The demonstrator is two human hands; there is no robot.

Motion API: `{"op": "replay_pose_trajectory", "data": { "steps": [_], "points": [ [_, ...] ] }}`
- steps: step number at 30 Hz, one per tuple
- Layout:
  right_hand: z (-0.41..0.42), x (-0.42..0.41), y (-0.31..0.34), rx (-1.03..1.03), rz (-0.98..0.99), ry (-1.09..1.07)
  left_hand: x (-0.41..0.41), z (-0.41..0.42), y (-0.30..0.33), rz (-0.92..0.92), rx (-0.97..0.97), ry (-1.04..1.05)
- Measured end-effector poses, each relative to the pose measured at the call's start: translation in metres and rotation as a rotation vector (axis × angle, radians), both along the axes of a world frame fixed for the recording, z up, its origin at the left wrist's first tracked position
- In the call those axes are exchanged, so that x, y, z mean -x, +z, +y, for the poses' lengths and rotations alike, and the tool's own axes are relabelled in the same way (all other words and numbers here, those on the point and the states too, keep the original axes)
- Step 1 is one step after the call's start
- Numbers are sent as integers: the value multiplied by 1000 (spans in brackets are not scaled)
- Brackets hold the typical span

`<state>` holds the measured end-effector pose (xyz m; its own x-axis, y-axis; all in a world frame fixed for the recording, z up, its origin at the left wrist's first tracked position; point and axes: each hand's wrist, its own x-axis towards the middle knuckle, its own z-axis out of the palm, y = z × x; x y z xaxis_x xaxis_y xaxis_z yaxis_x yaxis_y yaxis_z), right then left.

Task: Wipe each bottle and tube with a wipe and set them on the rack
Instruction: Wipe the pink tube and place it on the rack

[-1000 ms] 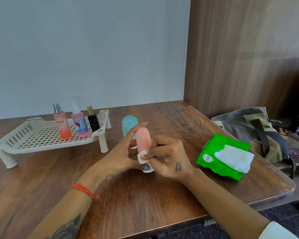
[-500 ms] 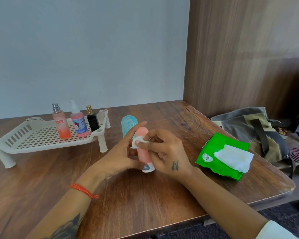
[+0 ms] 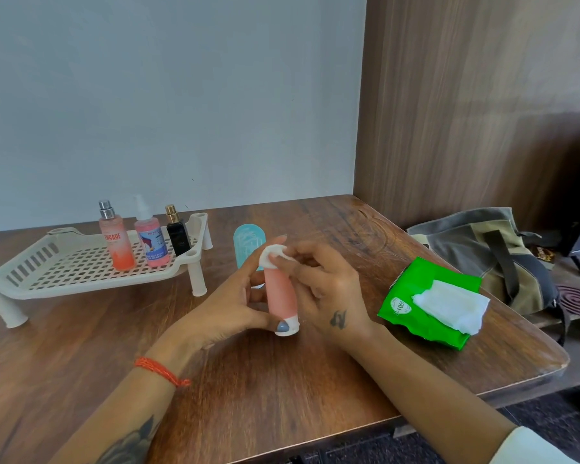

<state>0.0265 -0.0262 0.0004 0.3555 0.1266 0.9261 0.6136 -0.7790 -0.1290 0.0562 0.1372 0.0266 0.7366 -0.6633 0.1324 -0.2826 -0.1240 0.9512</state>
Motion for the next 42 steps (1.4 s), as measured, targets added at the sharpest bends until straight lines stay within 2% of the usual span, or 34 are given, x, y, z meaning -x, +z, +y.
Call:
{"op": "replay_pose_trajectory", "data": {
  "steps": [3,13,19,21,23,25,32,37,42],
  "points": [
    [2,-4,-1,58,36,-17,0,0,0,-5,-1,0],
    [-1,-2,1,-208,169,-103,-4,0,-1,-42,-75,17],
    [-3,8,4,-313,384,-55,-4,1,0,-24,-76,22],
    [-2,10,7,-358,315,-15,-4,1,0,-19,-74,14],
    [0,8,9,-349,177,-27,-5,1,-1,-7,-74,9],
    [1,3,9,-271,120,-67,-4,1,-2,-4,-82,18],
    [-4,0,2,-148,150,99,-3,1,-1,13,-27,7],
    [-4,6,4,-146,266,214,-4,2,-1,27,-15,16],
    [-8,8,6,-192,433,200,-4,2,-1,5,-55,23]
  ]
}}
